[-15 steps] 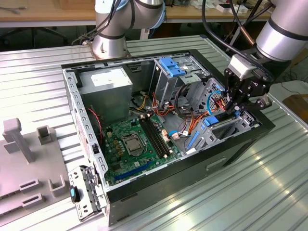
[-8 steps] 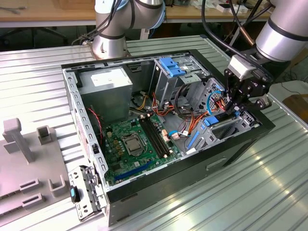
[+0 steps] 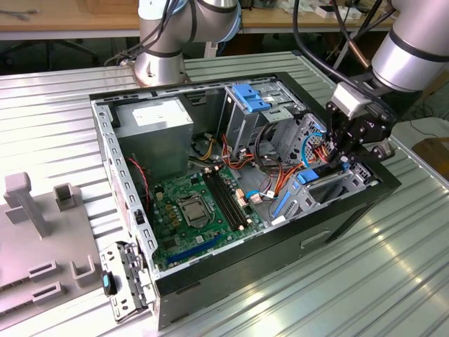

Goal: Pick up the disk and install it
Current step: 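Insert the first disk wire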

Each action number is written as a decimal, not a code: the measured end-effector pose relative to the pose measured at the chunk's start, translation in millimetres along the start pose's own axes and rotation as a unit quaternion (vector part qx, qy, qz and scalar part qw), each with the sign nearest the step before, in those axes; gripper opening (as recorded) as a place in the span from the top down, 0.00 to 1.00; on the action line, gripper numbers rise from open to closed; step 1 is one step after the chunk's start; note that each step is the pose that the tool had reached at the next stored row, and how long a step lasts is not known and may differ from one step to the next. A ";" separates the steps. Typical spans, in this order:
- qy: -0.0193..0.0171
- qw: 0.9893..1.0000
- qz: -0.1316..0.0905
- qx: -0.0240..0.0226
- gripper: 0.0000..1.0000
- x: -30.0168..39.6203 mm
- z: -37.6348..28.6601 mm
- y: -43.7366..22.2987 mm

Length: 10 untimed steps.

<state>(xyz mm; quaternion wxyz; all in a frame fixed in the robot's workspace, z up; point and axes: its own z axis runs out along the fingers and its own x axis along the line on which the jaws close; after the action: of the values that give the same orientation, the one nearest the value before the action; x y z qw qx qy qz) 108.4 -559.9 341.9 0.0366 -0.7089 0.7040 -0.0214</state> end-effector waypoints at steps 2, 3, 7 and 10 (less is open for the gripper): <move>0.000 1.000 0.000 0.000 0.84 0.0 0.5 0.0; 0.000 1.000 0.000 0.000 0.84 0.0 0.8 0.1; 0.000 1.000 0.000 0.000 0.84 0.1 1.8 0.2; 0.000 1.000 0.000 0.000 0.84 0.1 1.9 0.2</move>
<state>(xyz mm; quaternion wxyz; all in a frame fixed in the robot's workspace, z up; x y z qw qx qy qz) 108.4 -560.0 340.0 0.0366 -0.7089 0.7040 -0.0215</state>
